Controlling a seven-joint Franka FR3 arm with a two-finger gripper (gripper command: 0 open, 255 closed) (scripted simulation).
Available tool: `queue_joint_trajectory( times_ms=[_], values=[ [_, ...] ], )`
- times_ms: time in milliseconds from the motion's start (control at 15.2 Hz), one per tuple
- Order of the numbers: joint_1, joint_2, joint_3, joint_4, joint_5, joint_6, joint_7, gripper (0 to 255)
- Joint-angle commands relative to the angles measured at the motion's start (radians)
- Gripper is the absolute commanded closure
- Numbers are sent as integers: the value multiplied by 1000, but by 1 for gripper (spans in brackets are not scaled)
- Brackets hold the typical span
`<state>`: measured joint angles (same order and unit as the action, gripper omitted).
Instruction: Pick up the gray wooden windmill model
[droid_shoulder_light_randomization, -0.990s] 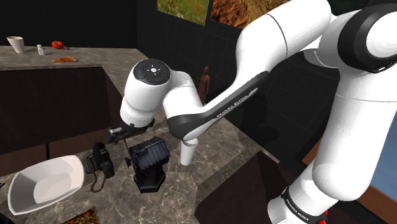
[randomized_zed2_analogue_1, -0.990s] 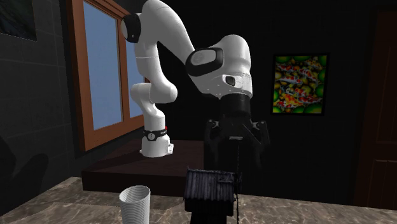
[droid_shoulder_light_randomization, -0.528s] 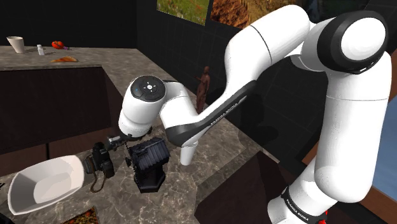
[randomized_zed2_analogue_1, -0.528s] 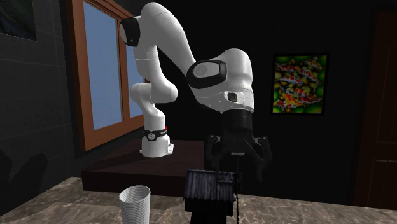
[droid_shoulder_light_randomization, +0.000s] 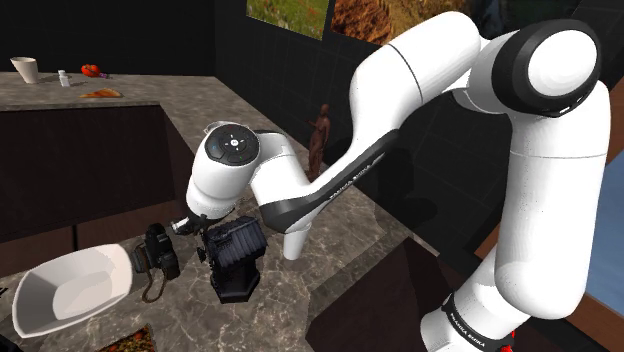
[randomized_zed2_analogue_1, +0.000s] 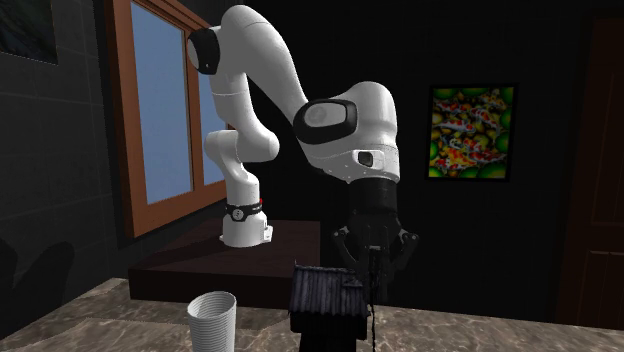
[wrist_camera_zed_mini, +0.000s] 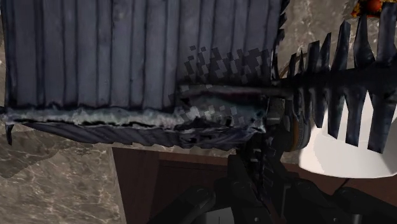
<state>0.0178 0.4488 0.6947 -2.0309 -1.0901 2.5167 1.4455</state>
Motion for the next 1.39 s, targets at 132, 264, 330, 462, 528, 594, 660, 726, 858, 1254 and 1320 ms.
queue_joint_trajectory(
  times_ms=[132, 264, 330, 462, 528, 594, 660, 726, 858, 1254, 1320],
  values=[
    [0, 0, 0, 0, 0, 0, 0, 255],
    [-7, -11, 8, -3, 16, -4, -12, 255],
    [-13, -21, 16, -3, 31, -8, -25, 255],
    [-26, -41, 32, -5, 61, -16, -50, 255],
    [-32, -51, 40, -5, 76, -20, -62, 255],
    [-38, -60, 48, -5, 91, -25, -75, 255],
    [-44, -70, 55, -5, 106, -29, -87, 255],
    [-51, -80, 63, -4, 121, -34, -100, 255],
    [-63, -98, 78, -3, 152, -43, -125, 255],
    [-94, -146, 116, 5, 230, -70, -190, 255],
    [-94, -146, 116, 5, 230, -70, -190, 255]
  ],
)
